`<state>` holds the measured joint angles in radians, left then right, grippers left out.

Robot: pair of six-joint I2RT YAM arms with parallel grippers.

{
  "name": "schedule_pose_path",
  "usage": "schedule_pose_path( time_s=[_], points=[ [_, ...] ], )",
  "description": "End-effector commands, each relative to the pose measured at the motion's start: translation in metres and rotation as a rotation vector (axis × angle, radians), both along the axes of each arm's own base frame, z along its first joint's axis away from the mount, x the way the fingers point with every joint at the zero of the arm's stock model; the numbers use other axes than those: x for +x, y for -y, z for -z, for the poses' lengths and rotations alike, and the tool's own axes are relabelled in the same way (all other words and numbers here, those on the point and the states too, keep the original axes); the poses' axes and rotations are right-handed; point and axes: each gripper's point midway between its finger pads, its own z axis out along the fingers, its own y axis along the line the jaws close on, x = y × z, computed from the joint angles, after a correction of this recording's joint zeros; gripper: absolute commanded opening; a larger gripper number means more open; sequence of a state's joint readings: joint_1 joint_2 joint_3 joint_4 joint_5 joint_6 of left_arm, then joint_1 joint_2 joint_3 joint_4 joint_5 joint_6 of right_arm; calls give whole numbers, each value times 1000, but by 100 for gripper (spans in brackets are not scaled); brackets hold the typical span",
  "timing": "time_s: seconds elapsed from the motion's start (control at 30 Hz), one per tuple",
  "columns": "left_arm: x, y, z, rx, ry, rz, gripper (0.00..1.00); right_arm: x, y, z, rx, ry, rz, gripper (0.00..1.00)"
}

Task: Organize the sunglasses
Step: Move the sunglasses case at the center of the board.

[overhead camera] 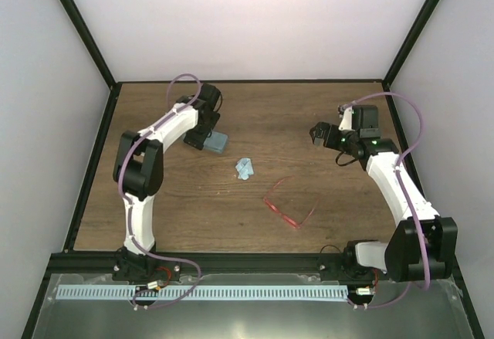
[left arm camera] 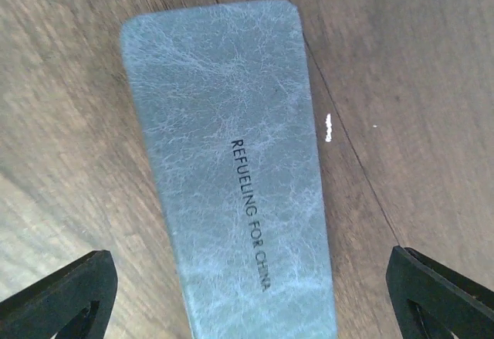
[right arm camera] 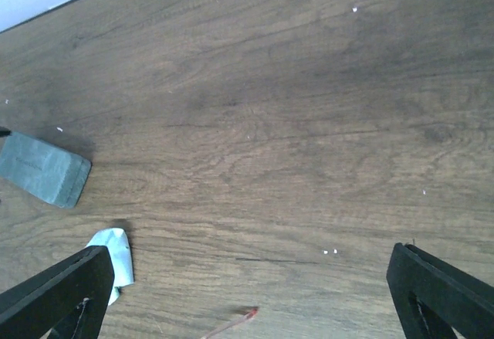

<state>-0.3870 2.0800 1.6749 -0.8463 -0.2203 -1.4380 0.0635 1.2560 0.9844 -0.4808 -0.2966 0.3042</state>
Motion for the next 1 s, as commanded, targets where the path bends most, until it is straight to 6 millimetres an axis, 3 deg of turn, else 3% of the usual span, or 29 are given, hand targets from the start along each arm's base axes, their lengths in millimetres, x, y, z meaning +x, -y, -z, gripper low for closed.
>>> schedule_pose_path(
  time_s=[0.0,0.27,0.6,0.73,0.97],
  points=[
    [-11,-2,-33,-8,18,-4,98,-4,0,6,20,-13,-7,100],
    [-4,-8,-4,15,-55,-22,98,-4,2,11,14,-29,-7,100],
    [31,-10,19,26,-90,-23,97,2,6,19,3,-53,-3,100],
    [39,-10,24,19,-91,-28,87,7,9,21,-9,-63,3,100],
    [35,-10,32,13,-118,13,65,10,8,27,-5,-81,0,100]
  ],
)
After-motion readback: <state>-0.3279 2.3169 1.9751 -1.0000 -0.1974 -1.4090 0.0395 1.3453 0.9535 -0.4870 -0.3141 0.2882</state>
